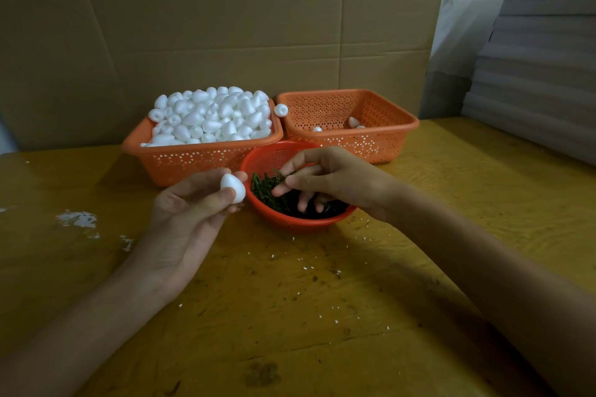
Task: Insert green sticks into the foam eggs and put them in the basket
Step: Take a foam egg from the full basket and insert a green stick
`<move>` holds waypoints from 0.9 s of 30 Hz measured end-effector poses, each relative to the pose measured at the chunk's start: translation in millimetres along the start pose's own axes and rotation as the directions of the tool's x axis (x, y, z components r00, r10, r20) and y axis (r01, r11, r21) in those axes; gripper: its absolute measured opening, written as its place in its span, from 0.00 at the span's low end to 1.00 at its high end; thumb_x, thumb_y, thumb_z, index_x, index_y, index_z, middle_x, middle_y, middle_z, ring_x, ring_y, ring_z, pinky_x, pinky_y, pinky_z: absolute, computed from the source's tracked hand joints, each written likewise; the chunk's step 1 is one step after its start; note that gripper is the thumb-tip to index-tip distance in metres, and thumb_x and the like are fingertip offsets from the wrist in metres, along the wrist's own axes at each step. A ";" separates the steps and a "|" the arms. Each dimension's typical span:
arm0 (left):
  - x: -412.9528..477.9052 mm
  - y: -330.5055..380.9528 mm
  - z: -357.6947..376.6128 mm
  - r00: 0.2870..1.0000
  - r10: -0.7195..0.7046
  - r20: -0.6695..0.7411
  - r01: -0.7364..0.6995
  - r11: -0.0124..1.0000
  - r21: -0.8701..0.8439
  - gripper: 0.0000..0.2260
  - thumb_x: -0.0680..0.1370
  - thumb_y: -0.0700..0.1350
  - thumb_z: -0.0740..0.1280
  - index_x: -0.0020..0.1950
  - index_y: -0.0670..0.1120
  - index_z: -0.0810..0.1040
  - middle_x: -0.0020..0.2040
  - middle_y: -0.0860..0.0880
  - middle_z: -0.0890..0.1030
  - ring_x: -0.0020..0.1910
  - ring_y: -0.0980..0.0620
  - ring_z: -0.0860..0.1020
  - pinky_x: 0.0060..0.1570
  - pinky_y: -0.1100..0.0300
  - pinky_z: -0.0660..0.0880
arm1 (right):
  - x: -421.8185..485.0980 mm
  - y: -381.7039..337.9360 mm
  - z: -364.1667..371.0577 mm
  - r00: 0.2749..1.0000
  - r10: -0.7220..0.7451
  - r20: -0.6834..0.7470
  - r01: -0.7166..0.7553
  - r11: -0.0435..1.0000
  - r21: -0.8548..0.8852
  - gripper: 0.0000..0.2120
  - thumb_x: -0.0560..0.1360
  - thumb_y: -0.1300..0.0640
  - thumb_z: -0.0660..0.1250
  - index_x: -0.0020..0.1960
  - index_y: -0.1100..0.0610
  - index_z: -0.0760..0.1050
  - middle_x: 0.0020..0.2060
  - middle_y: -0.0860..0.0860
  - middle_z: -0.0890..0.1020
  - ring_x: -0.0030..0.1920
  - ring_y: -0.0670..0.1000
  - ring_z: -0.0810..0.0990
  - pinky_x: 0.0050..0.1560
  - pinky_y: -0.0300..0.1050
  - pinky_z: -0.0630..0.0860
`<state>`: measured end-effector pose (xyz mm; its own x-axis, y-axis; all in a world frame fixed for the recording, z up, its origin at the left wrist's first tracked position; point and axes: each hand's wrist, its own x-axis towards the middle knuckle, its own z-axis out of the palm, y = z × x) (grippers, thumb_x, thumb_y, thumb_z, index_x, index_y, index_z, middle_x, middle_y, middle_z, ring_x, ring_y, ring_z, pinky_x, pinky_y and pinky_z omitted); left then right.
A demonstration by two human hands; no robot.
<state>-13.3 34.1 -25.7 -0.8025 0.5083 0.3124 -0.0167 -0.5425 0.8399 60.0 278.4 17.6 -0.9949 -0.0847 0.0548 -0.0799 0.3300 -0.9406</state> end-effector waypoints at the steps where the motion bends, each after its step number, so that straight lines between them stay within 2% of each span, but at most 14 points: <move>1: 0.0 0.2 -0.8 1.000 -0.004 0.017 0.004 1.000 0.005 0.09 0.69 0.40 0.79 0.48 0.49 0.89 0.54 0.44 0.88 0.54 0.51 0.86 0.48 0.63 0.82 | 0.4 0.2 -0.1 1.000 -0.018 -0.014 0.018 1.000 0.002 0.07 0.83 0.62 0.67 0.60 0.63 0.77 0.53 0.54 0.88 0.40 0.50 0.84 0.36 0.38 0.79; 4: -1.4 1.3 -2.0 0.999 -0.022 0.032 0.021 1.000 0.023 0.17 0.64 0.46 0.86 0.51 0.47 0.89 0.55 0.42 0.87 0.55 0.45 0.87 0.52 0.60 0.82 | 1.9 1.1 3.4 0.988 -0.125 -0.093 0.118 0.990 -0.072 0.06 0.82 0.63 0.68 0.57 0.65 0.77 0.49 0.55 0.89 0.39 0.53 0.84 0.35 0.42 0.81; 7: -1.6 0.7 -4.2 0.999 -0.047 -0.012 0.047 0.999 -0.001 0.20 0.64 0.46 0.85 0.53 0.46 0.87 0.56 0.39 0.86 0.58 0.39 0.86 0.54 0.57 0.83 | 3.0 2.2 9.3 0.948 -0.280 -0.150 0.236 0.938 -0.255 0.03 0.81 0.63 0.70 0.54 0.63 0.80 0.44 0.54 0.88 0.39 0.55 0.86 0.38 0.46 0.84; 8: -1.3 0.8 -4.9 0.998 -0.058 -0.021 0.057 0.998 -0.019 0.19 0.65 0.45 0.84 0.54 0.46 0.87 0.57 0.39 0.86 0.59 0.39 0.85 0.54 0.57 0.83 | 3.0 2.4 11.2 0.930 -0.332 -0.159 0.269 0.908 -0.322 0.03 0.81 0.62 0.71 0.53 0.61 0.81 0.43 0.53 0.87 0.40 0.53 0.86 0.42 0.46 0.84; 10: -0.5 0.7 -6.3 0.997 -0.075 -0.036 0.074 0.996 -0.048 0.18 0.68 0.43 0.82 0.57 0.46 0.87 0.60 0.38 0.85 0.61 0.38 0.84 0.55 0.56 0.83 | 1.7 1.3 15.0 0.883 -0.441 -0.162 0.328 0.825 -0.460 0.01 0.80 0.61 0.73 0.51 0.58 0.83 0.42 0.45 0.86 0.43 0.44 0.85 0.47 0.39 0.81; 12: 0.2 0.0 -6.5 0.995 -0.085 -0.054 0.082 0.994 -0.068 0.15 0.70 0.40 0.79 0.56 0.45 0.87 0.61 0.37 0.85 0.62 0.38 0.84 0.55 0.56 0.83 | -0.7 -1.7 19.5 0.851 -0.506 -0.144 0.367 0.766 -0.527 0.01 0.79 0.59 0.74 0.51 0.56 0.84 0.41 0.40 0.83 0.43 0.40 0.83 0.47 0.34 0.77; 16: 0.2 -2.0 -2.9 0.991 -0.086 -0.102 0.081 0.996 -0.044 0.10 0.74 0.37 0.73 0.52 0.46 0.89 0.57 0.39 0.87 0.60 0.42 0.85 0.53 0.57 0.83 | -4.5 -5.7 27.9 0.814 -0.563 -0.142 0.399 0.719 -0.569 0.04 0.77 0.57 0.77 0.49 0.57 0.85 0.40 0.45 0.86 0.41 0.44 0.83 0.44 0.43 0.80; 19: -1.0 -1.3 0.2 0.990 -0.083 -0.113 0.080 0.996 -0.029 0.10 0.72 0.37 0.74 0.51 0.47 0.89 0.55 0.41 0.87 0.57 0.45 0.86 0.51 0.59 0.84 | -6.1 -6.2 33.2 0.798 -0.586 -0.140 0.401 0.689 -0.603 0.04 0.76 0.57 0.77 0.49 0.57 0.86 0.40 0.47 0.87 0.41 0.44 0.83 0.44 0.42 0.80; 24: -1.4 -0.6 0.7 0.990 -0.070 -0.119 0.069 0.997 -0.014 0.10 0.72 0.37 0.73 0.51 0.47 0.89 0.55 0.41 0.87 0.56 0.46 0.87 0.50 0.60 0.83 | -6.6 -4.3 38.1 0.798 -0.577 -0.172 0.386 0.709 -0.590 0.03 0.76 0.58 0.77 0.49 0.57 0.86 0.41 0.47 0.87 0.41 0.45 0.85 0.44 0.50 0.81; 27: -1.8 -0.3 -1.0 0.993 -0.071 -0.091 0.069 0.997 -0.023 0.10 0.74 0.37 0.72 0.52 0.46 0.89 0.58 0.39 0.86 0.58 0.41 0.86 0.51 0.60 0.83 | -6.5 -3.4 38.8 0.789 -0.575 -0.215 0.381 0.734 -0.562 0.03 0.77 0.59 0.77 0.49 0.57 0.86 0.40 0.47 0.87 0.41 0.46 0.85 0.46 0.52 0.81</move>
<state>-12.4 32.8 -27.0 -0.8500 0.4829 0.2104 -0.0860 -0.5213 0.8490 69.1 241.4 7.4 -0.7526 -0.0543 0.6563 -0.4727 0.7384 -0.4810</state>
